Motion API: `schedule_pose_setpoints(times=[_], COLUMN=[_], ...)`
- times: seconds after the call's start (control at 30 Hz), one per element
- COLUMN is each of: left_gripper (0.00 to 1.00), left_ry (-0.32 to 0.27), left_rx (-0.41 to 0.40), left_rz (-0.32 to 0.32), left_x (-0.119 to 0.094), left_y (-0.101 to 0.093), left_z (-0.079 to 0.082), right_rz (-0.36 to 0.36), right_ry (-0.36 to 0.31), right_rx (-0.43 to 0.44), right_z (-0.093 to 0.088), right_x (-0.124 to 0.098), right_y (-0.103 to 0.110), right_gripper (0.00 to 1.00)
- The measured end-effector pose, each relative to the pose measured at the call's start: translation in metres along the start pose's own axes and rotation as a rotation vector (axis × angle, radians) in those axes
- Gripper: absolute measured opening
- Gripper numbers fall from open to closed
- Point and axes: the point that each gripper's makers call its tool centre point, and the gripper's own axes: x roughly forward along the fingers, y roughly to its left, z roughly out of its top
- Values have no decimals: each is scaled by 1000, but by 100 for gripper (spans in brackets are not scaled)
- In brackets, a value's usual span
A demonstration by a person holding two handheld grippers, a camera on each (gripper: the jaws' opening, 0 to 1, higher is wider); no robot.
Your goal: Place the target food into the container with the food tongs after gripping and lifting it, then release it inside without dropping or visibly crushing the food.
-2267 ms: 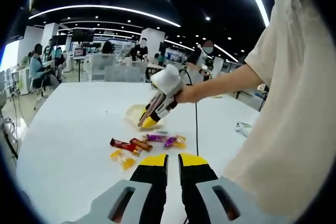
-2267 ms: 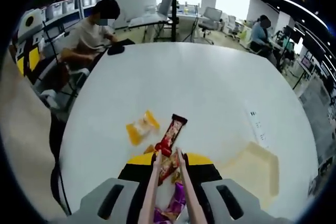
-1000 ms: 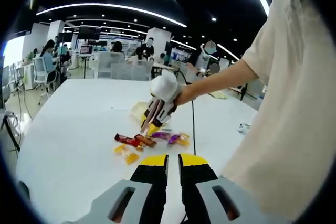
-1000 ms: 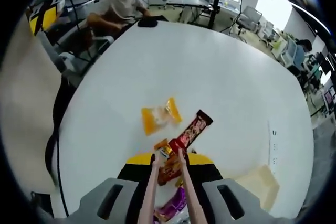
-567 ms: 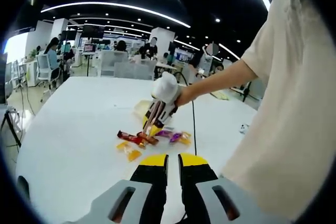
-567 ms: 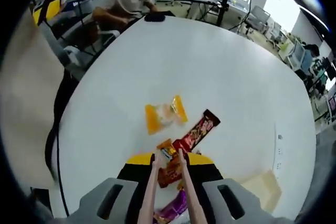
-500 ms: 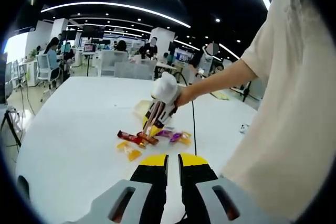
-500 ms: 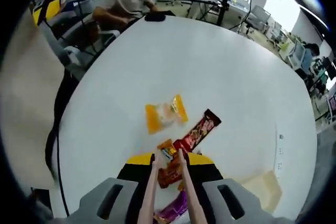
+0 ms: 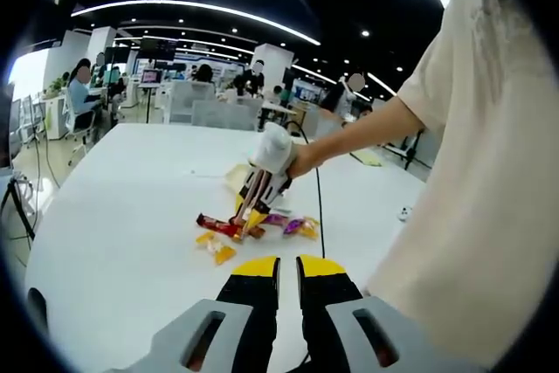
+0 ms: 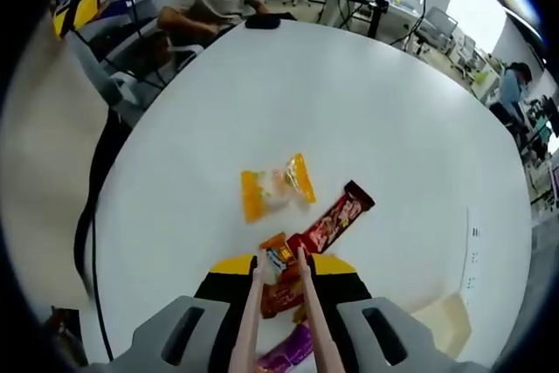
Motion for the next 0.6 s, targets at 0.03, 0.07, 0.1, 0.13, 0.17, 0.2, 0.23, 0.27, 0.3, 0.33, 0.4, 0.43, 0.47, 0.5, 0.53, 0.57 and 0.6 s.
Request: schedule_pose_setpoints(times=[0.03, 0.07, 0.1, 0.13, 0.17, 0.2, 0.23, 0.27, 0.3, 0.33, 0.4, 0.43, 0.47, 0.5, 0.53, 0.57, 0.6], left_gripper=[5, 5, 5, 5, 5, 5, 5, 5, 5, 5, 5, 5, 5, 5, 5, 5, 5], left_ry=[1, 2, 1, 0, 1, 1, 0, 0, 0, 1, 1, 1, 1, 2, 2, 3, 3], left_rx=[1, 1, 1, 1, 0, 0, 0, -1, -1, -1, -4, -5, -6, -7, -7, -8, -9], left_rz=[0, 1, 1, 3, 4, 5, 5, 5, 5, 5, 5, 5, 5, 5, 5, 5, 5], left_x=[0, 0, 0, 0, 0, 0, 1, 1, 1, 2, 3, 3, 3, 4, 4, 4, 4], left_y=[1, 1, 2, 3, 3, 4, 4, 4, 4, 4, 4, 3, 3, 3, 3, 3, 3], left_z=[0, 0, 0, 1, 1, 1, 2, 2, 2, 2, 2, 1, 1, 1, 1, 0, 0], right_rz=[2, 3, 5, 6, 6, 7, 10, 12, 14, 15, 20, 21, 23, 23, 24, 25, 27], right_ry=[3, 5, 9, 9, 10, 10, 11, 13, 16, 18, 22, 22, 25, 26, 27, 29, 31], right_rx=[-6, -11, -15, -16, -16, -17, -18, -22, -27, -31, -38, -42, -48, -52, -58, -62, -68], right_z=[0, 0, -1, -1, -1, 0, 0, -1, -1, -2, -3, -3, -4, -4, -4, -4, -4], right_x=[1, 1, 2, 3, 3, 3, 4, 5, 6, 7, 8, 8, 9, 9, 9, 10, 10], right_y=[0, 0, 0, 0, -1, -1, 0, 0, 0, 0, 0, 0, 1, 1, 1, 1, 1], right_gripper=[22, 22, 22, 22, 22, 22, 22, 22, 22, 22, 22, 22, 22, 22, 23, 23, 23])
